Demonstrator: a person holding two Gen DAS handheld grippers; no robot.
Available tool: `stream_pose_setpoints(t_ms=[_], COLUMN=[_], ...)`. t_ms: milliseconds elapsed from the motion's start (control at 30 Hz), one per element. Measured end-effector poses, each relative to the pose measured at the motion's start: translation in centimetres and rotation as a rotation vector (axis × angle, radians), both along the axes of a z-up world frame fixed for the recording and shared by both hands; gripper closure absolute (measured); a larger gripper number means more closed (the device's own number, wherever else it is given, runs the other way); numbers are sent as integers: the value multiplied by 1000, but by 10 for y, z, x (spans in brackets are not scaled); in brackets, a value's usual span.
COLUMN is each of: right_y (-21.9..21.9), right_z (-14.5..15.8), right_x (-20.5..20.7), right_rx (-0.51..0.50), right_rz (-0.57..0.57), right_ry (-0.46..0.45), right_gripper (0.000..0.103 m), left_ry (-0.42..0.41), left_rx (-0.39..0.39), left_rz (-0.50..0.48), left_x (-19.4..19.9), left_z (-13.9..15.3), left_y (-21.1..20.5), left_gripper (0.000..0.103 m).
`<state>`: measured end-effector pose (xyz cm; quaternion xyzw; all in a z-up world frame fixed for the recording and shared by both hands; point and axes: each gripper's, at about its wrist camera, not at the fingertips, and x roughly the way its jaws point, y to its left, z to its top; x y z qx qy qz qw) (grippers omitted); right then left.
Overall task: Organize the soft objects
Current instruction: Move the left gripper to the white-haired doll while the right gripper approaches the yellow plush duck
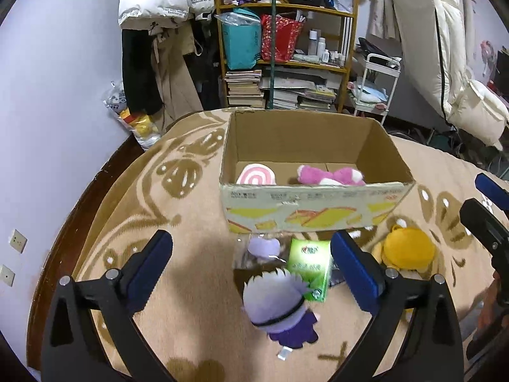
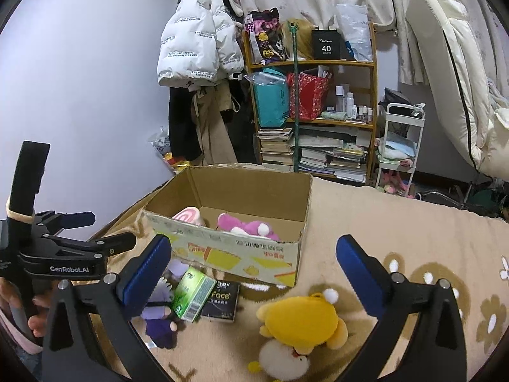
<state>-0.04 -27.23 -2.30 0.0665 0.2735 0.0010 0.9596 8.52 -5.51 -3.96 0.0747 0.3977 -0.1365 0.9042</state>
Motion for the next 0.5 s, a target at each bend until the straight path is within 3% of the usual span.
stream_pose_setpoints(t_ms=[333,500], right_y=[-8,-12], right_z=[-9,-11], right_x=[-21,-20], right_rx=[74,85], right_rz=[-50,-74], right_ry=[20,25], right_gripper=[0,0], left_ry=[-1,-1], left_rx=[-30,9], left_rz=[55,38], left_x=[-31,-34], left_z=[4,1], left_y=[15,8], left_gripper=[4,4])
